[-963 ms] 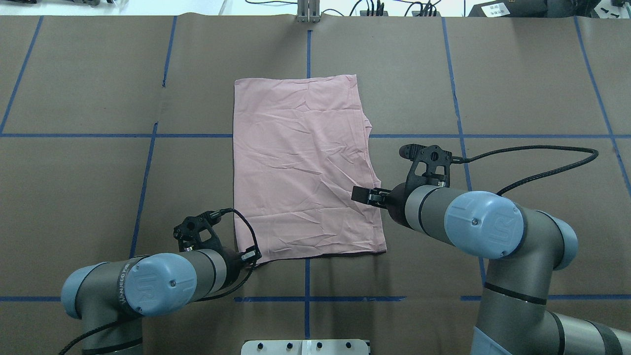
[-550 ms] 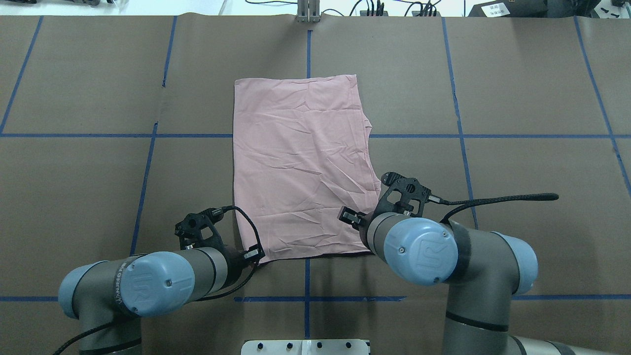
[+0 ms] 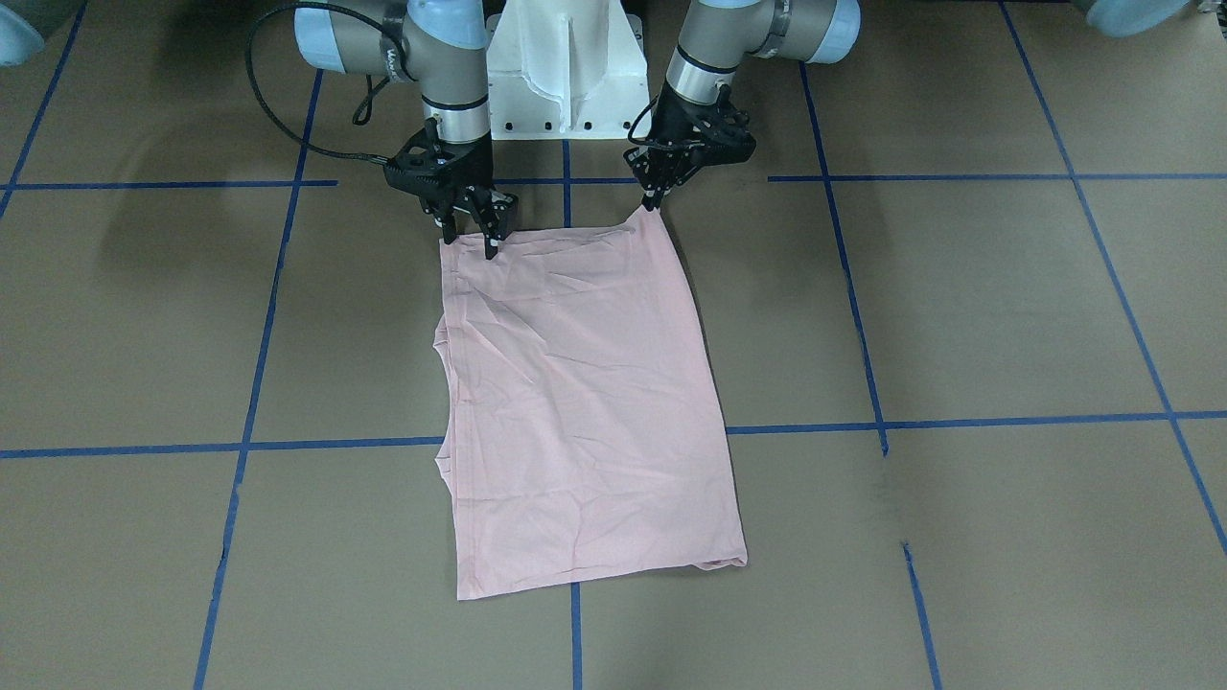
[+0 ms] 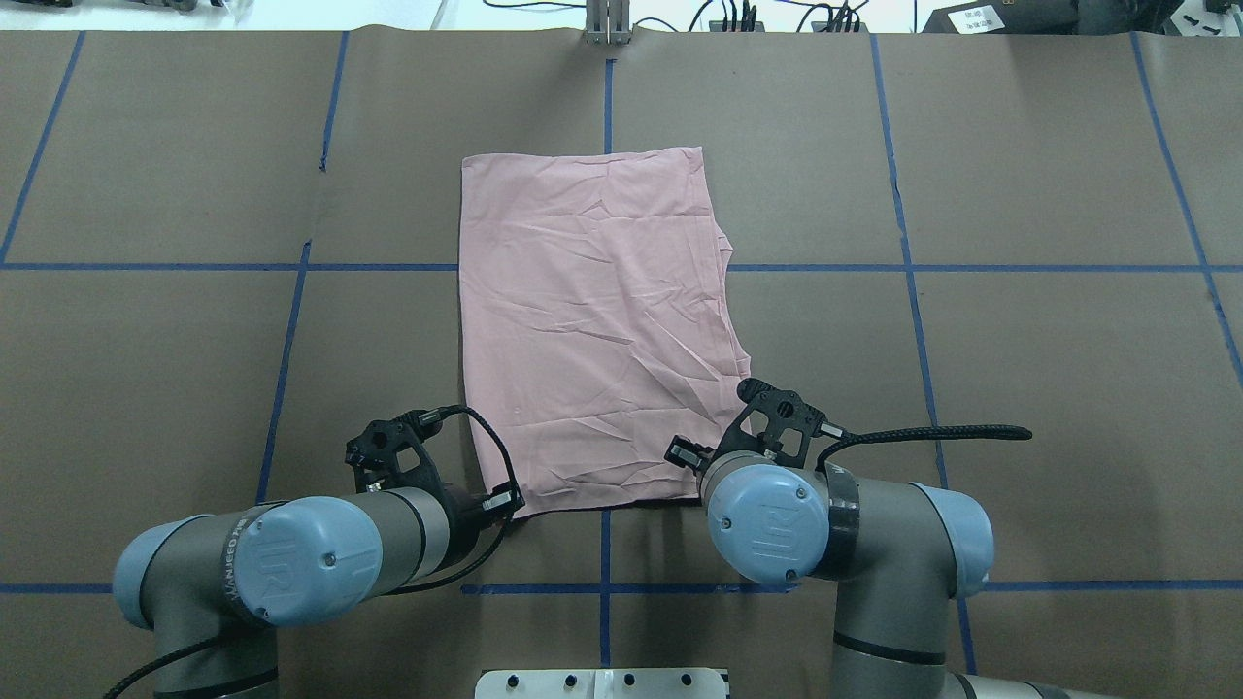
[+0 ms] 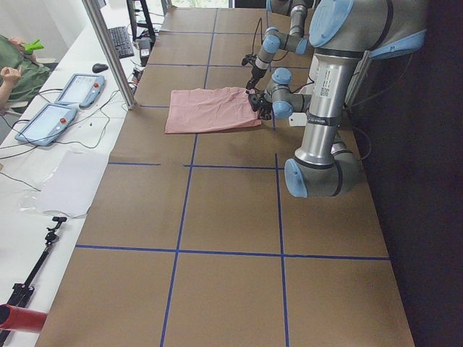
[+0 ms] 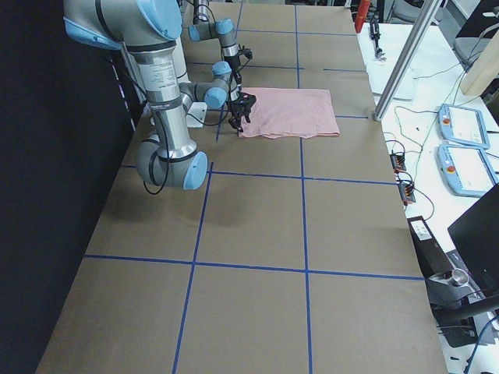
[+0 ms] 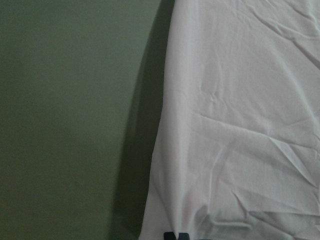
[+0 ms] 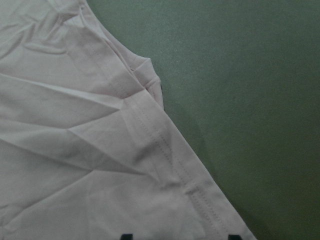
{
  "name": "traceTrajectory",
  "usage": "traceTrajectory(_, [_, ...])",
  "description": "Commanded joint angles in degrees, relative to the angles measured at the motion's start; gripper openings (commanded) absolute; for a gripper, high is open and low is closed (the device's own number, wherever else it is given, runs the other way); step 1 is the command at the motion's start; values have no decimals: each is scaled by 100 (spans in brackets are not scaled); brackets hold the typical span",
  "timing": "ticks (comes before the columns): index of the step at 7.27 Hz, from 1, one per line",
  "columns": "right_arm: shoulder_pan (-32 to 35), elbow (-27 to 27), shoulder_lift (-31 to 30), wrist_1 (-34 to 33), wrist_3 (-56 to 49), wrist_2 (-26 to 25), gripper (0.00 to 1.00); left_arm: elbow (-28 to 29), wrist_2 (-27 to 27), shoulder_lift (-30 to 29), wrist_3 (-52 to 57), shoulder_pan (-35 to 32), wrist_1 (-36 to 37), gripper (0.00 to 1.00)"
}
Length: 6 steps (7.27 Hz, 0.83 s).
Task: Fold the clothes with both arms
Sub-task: 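Lower both grippers onto the near shirt corners, then grasp both near corners of the shirt with left and right grippers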
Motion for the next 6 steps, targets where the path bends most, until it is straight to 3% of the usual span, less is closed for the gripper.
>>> traceTrajectory(1, [-26,-167,224,-181,34,-19,69,-3,7,-1,0,10,-7,0])
traceTrajectory(4, [-70,-220,313,-235,34,-19,65,-3,7,-1,0,10,-7,0])
traceTrajectory(5, [-88,-229,305,-235,34,-19,54,-3,7,-1,0,10,-16,0])
traceTrajectory(6, [-96,-290,296,-244,26,-19,50,-3,7,-1,0,10,-16,0])
